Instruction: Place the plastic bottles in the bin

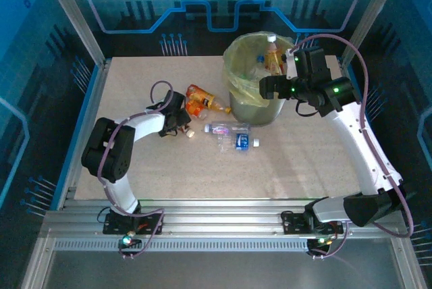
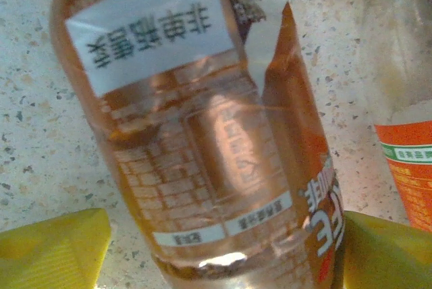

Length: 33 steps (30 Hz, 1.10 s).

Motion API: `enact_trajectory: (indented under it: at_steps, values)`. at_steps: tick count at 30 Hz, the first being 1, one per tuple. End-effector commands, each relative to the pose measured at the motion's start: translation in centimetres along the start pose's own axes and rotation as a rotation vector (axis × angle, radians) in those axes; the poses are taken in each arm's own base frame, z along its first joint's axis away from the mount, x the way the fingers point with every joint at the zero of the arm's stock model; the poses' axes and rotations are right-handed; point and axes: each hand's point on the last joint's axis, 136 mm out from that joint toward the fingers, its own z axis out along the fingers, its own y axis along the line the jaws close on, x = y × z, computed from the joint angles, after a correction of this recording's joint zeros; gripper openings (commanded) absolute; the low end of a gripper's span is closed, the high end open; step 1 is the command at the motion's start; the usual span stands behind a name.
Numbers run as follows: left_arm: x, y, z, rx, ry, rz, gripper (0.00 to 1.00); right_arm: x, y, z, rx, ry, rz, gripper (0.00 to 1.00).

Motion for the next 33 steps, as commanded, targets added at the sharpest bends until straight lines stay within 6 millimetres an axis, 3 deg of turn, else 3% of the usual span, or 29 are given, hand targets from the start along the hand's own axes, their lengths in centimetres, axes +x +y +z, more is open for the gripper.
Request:
enact_trajectory:
  at_steps: [1, 11, 18, 26, 33]
  values:
    - [0.3, 0.7, 0.3, -0.025, 0.019, -0.019, 0.84, -0.5, 0.7, -0.2, -0.027, -0.025, 0.006, 1.0]
    - [1.1, 1.6, 0.9, -0.045, 0.032, -0.032, 0.58, -0.5, 0.9, 0.1, -0.036, -0.02, 0.008, 1.0]
    - [0.6, 1.9, -0.1, -0.032, 0.008, -0.037, 0.41, -0.5, 1.0, 0.1, -0.04, -0.02, 0.011, 1.0]
    - [-0.6, 2.1, -2.7, -0.002, -0.06, -0.026, 0.4, -0.6, 1.2, 0.0, -0.047, -0.023, 0.012, 1.0]
    - [-2.7, 1.0, -7.2, 0.118, -0.166, 0.021, 0.39, -0.5, 1.5, -0.1, -0.058, -0.027, 0.023, 1.0]
